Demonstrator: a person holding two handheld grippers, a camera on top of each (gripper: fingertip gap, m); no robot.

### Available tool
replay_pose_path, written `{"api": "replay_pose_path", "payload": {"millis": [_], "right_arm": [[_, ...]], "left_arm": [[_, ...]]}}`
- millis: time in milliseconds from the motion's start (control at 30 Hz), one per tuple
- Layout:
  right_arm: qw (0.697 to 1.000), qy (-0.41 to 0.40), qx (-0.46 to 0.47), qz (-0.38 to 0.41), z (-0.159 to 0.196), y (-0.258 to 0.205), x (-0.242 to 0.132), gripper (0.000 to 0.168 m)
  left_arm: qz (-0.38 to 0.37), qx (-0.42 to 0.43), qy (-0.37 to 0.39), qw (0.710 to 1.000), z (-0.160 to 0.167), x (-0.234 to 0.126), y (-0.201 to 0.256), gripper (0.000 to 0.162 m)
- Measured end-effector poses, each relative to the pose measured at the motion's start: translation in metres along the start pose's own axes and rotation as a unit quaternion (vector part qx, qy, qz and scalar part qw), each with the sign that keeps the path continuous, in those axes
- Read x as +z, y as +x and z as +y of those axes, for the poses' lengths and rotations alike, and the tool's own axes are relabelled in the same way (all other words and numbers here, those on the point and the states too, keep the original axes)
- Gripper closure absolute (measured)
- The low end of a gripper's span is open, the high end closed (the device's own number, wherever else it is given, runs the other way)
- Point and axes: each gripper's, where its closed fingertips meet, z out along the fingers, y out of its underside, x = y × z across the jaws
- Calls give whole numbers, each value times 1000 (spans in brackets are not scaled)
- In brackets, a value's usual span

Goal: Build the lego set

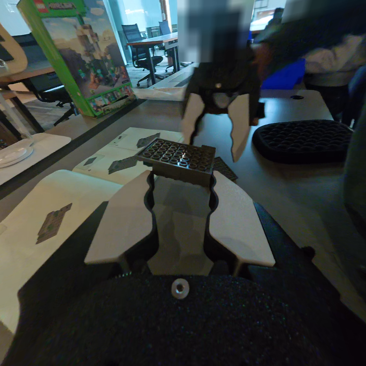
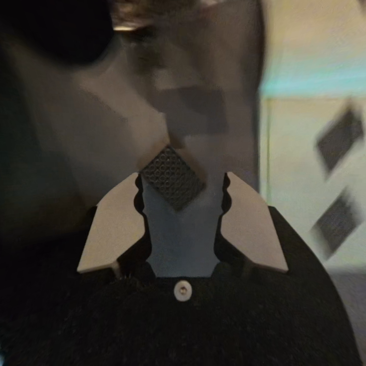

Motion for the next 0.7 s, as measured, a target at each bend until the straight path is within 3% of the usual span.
{"api": "replay_pose_path", "payload": {"millis": [100,233,467,700], "right_arm": [[985,38,159,59,15,-2,0,84],[952,93,265,123,14,-9,3,81],[933,85,293,193,10,-9,19,82],[958,77,215,172,9,-5,25,102]], "left_arm": [[-6,-2,-1,1000,-1,0,-3,109],[2,2,-9,1000,2,2,-1,108],[14,-2,-1,1000,2,1,6,109],[31,-11,8,999,1,-1,9,109]]}}
